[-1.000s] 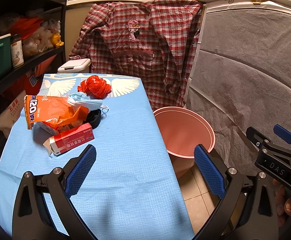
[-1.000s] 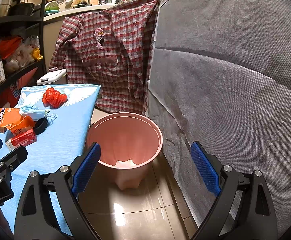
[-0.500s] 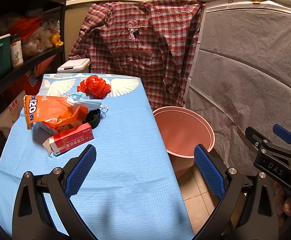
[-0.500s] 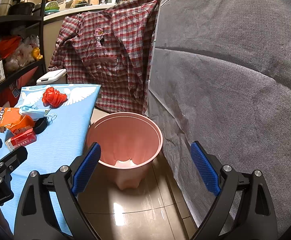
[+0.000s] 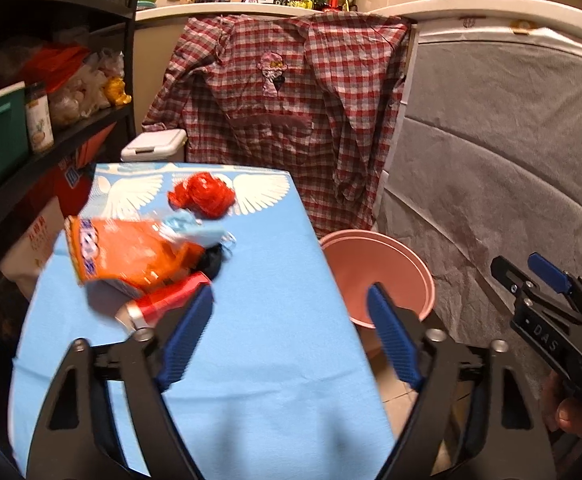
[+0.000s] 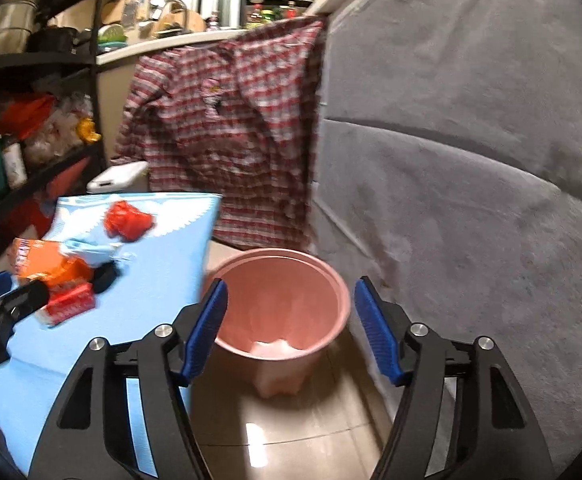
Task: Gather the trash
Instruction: 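Grasp the orange snack bag with the left gripper while the right gripper grasps the blue mask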
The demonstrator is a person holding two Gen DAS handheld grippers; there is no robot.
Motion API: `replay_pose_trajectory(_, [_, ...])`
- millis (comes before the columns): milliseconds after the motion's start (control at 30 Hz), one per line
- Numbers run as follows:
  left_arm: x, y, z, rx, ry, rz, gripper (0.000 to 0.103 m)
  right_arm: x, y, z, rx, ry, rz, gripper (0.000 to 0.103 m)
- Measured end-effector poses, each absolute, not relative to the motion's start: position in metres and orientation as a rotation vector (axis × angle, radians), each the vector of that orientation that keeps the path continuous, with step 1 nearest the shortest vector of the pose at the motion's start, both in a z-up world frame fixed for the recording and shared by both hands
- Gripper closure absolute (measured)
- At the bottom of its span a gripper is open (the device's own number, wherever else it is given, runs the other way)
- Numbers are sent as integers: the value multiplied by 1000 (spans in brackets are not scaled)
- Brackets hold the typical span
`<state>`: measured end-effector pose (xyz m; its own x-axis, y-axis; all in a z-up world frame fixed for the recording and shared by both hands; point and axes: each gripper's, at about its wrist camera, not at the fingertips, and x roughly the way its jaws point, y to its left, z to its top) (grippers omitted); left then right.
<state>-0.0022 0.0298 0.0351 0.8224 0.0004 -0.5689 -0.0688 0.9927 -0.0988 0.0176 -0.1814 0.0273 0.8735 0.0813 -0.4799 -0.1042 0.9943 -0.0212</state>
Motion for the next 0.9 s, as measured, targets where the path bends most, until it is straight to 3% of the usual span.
replay_pose_trajectory(200, [15, 80, 63, -58, 607, 54, 64, 20, -149, 52, -25, 493, 210, 62])
replay_pose_trajectory(400, [44, 145, 78, -16, 632, 42, 78, 37, -104, 69, -5, 510, 383, 84])
replay_pose_trajectory(667, [54, 236, 47, -164, 668, 132, 79, 77, -13, 71, -79, 513, 589, 86])
replay_pose_trajectory(900, [64, 274, 21, -231, 728, 161, 75, 112, 48, 28, -59, 591, 700, 84])
